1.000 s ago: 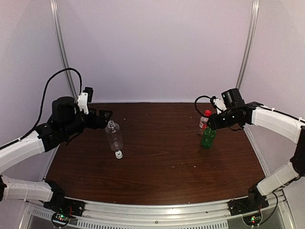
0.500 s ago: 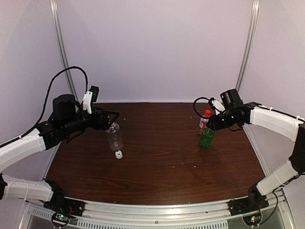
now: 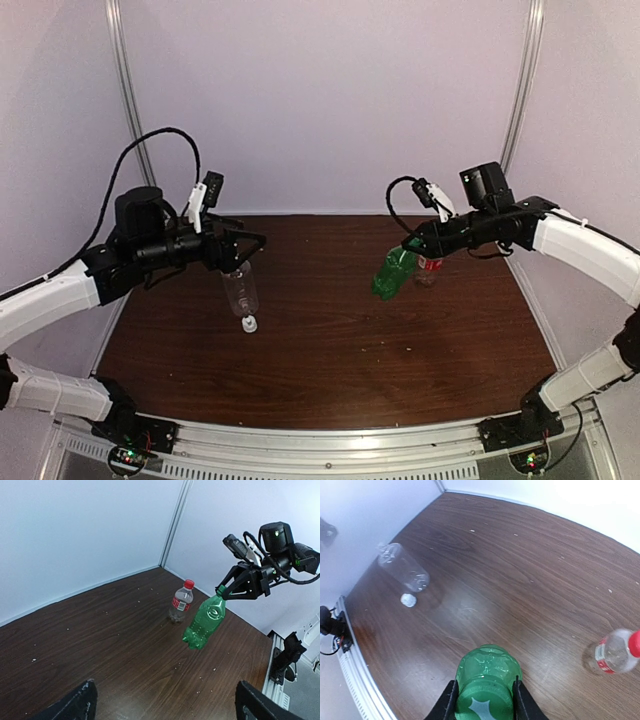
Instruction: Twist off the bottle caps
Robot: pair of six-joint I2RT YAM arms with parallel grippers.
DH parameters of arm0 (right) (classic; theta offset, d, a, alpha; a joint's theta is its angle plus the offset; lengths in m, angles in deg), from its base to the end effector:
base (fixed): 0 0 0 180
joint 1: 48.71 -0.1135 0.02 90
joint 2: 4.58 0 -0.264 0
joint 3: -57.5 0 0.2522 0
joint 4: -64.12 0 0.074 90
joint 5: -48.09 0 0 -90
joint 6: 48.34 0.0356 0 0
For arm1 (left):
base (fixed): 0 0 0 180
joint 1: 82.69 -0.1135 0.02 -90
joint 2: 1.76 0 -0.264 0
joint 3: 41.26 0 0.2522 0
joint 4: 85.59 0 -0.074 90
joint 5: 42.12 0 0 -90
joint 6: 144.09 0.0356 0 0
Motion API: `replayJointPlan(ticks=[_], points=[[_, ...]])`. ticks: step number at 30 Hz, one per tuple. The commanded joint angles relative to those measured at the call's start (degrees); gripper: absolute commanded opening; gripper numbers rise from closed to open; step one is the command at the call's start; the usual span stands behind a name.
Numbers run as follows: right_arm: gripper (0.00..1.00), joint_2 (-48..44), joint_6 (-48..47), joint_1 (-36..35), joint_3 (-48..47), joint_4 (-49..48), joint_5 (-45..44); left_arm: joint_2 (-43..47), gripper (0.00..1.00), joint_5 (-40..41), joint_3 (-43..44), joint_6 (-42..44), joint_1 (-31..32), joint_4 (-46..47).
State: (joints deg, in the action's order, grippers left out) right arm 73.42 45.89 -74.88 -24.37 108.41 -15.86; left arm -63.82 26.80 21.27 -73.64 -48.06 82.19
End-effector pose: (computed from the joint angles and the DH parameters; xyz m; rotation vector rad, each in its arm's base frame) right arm 0.2600 0.1452 0.3200 -0.6794 2.2127 0.7925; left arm 0.2013 -0.1546 0.3270 0.5216 1.8016 -0.9941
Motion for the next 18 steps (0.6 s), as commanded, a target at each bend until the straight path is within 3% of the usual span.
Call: replayJointPlan(ticks=[1,11,18], points=[[0.05,-0.59,-0.14,-3.40,-3.88,-2.74,11.18,-2.01,0.98,-2.02,3.07,3.75,3.61,2.21],[0.05,4.84,2.08,-11.78,-9.60,-8.87,22.09,-9.62,0.98,-0.65,7.56,14.34,14.33,0.04],[0.04,7.76,4.65,-14.42,-11.09,-13.22,26.93,-14.45,0.98,-2.26,8.96,17.00,16.48,-0.66]])
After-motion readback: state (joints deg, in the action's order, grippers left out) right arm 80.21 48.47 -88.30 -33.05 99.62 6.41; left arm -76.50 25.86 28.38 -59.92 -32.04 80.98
